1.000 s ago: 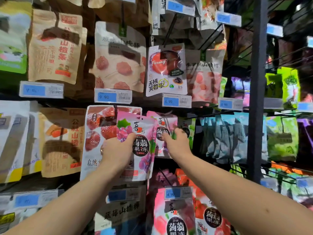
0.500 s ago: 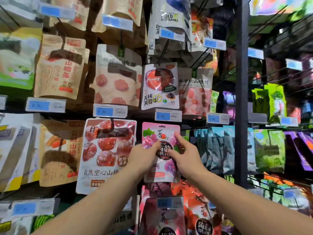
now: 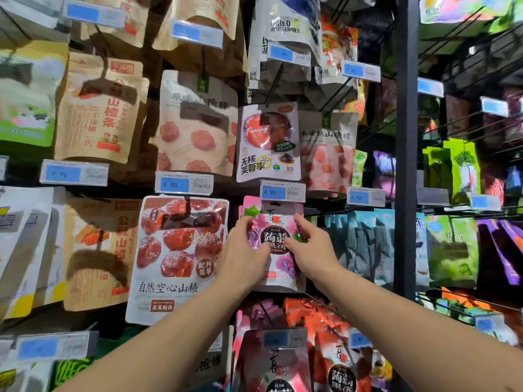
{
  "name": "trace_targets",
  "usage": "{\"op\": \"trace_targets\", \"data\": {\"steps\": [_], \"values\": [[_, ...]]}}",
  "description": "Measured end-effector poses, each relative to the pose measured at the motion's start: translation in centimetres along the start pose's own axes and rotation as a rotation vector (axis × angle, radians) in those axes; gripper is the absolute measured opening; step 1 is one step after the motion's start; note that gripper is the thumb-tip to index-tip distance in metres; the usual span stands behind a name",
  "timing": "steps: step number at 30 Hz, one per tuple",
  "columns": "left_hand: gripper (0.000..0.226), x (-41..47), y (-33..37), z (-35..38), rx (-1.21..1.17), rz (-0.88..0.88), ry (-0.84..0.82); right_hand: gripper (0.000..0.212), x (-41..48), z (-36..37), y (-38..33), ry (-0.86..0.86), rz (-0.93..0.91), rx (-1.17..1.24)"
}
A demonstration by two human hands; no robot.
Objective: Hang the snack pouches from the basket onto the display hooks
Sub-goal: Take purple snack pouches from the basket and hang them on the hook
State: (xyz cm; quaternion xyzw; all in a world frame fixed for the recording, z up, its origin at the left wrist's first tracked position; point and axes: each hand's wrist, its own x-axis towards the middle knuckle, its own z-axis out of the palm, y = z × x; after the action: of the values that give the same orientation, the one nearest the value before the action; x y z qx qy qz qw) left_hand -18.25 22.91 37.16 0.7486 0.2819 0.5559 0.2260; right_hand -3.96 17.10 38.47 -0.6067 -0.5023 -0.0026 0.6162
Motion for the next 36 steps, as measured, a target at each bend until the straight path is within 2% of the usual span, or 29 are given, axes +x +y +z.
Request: {"op": "trace_targets", "data": {"steps": [13, 17, 20, 25, 31, 36], "values": [[0.063, 1.3, -1.3, 1.2, 0.005, -0.003, 0.009, 0.065, 1.2, 0.1, 0.9, -0.008, 0.049, 0.057], [0.078, 0.7, -2.6, 1.9, -0.013, 0.003, -0.053, 0.066, 0.8, 0.1, 1.8, -0.051, 0.03, 0.034], [0.092, 0.1, -3.4, 2.4, 0.028, 0.019, -0.088, 0.075, 0.1, 0.2, 2.1, -0.087, -0.011, 0.009], [0.103, -1.4, -4.8, 3.9, 0.137, 0.033, -0.117, 0.099, -2.4, 1.1, 4.2, -0.192, 0.038, 0.051], [0.098, -1.2, -6.4, 5.3, 0.258, -0.038, -0.09, 0.105, -2.4, 2.8, 6.9, -0.177, 0.057, -0.027], [0.097, 0.1, -6.4, 6.4, 0.307, -0.088, -0.121, 0.1, -0.6, 3.9, 7.3, -0.185, 0.047, -0.139]]}}
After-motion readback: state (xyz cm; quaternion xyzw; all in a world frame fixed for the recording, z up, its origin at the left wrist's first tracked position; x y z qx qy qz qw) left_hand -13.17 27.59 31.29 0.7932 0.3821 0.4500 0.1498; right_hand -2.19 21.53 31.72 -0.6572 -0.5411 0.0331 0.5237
